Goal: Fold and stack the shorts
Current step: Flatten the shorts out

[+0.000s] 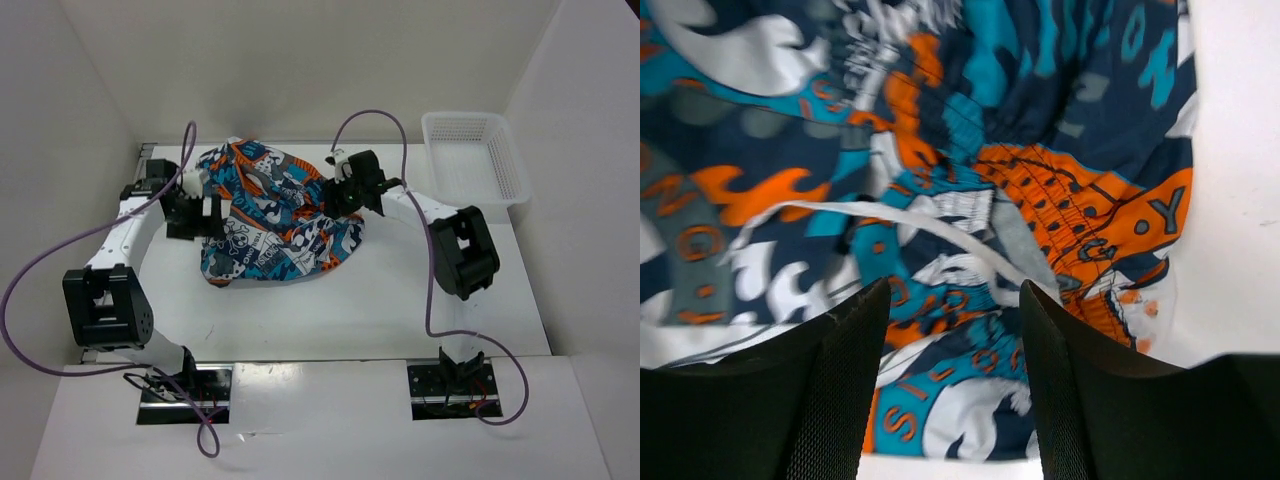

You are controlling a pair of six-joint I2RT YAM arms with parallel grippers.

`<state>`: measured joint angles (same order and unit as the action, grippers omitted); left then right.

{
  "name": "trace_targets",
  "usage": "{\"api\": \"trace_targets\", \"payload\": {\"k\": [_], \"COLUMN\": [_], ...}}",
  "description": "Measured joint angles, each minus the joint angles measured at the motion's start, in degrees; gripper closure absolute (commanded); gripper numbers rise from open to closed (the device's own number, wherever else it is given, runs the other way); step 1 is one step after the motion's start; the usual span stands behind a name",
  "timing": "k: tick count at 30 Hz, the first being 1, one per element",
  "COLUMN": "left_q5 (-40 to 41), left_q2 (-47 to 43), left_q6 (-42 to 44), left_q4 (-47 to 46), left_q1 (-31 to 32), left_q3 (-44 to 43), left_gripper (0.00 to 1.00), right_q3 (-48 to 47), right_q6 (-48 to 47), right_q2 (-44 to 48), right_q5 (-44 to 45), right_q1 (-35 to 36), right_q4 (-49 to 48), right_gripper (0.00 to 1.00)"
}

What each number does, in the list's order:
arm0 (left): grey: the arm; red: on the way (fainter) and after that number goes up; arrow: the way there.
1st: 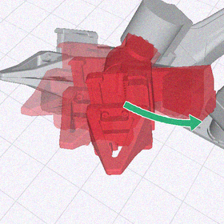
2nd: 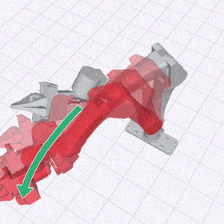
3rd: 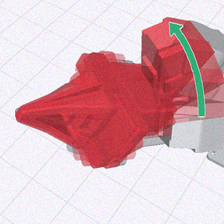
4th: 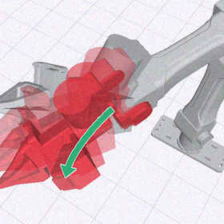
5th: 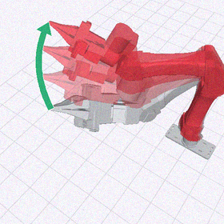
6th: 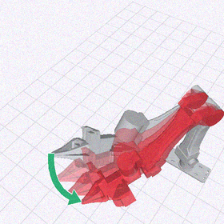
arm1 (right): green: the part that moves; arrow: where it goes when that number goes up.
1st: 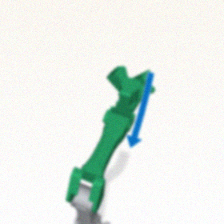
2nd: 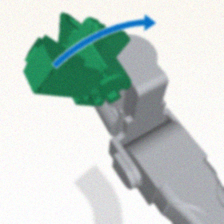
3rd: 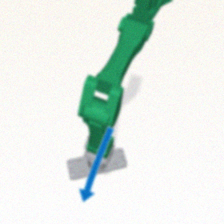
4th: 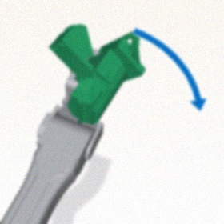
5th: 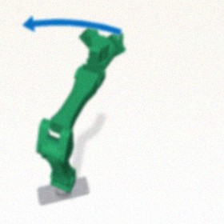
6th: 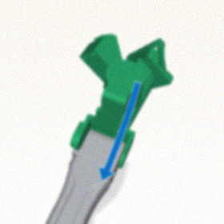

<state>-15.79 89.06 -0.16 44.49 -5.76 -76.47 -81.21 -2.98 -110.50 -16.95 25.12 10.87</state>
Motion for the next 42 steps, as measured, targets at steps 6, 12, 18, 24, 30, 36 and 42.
{"api": "trace_targets", "payload": {"k": [6, 12, 18, 24, 30, 36, 42], "left_q5": [-0.5, -1.4, -3.2, -5.5, -9.9, -13.6, -10.7], "left_q2": [-1.6, -1.8, 5.5, 11.5, 17.4, 19.4, 20.0], "left_q6": [0.0, 0.0, 0.0, 0.0, -0.2, -0.1, -0.1], "left_q4": [1.9, 1.4, 1.4, 1.8, 1.6, 3.9, 8.9], "left_q1": [-3.7, -5.6, -4.4, -3.4, -3.4, -3.9, -8.9], "left_q3": [12.8, 13.3, 12.0, 10.1, 9.2, 7.9, -10.6], "left_gripper": [0.00, 0.00, 0.00, 0.05, 0.67, 0.95, 0.95], "right_q3": [-4.5, -5.0, -5.0, -5.0, -5.0, -6.3, -16.2], "right_q6": [-1.3, -2.8, -3.8, -4.1, -2.6, -2.1, -3.3], "right_q2": [-7.3, -8.6, -10.4, -11.5, -12.5, -12.8, -12.6], "right_q5": [0.5, 0.1, -0.8, -1.8, -2.0, -2.3, -9.3], "right_q1": [-0.1, -0.1, 0.1, 1.2, 2.1, 2.1, 1.2], "right_q4": [2.5, 2.4, 3.3, 4.4, 4.1, 4.7, 7.6], "right_gripper": [0.37, 0.31, 0.40, 0.59, 0.89, 1.00, 1.00]}}
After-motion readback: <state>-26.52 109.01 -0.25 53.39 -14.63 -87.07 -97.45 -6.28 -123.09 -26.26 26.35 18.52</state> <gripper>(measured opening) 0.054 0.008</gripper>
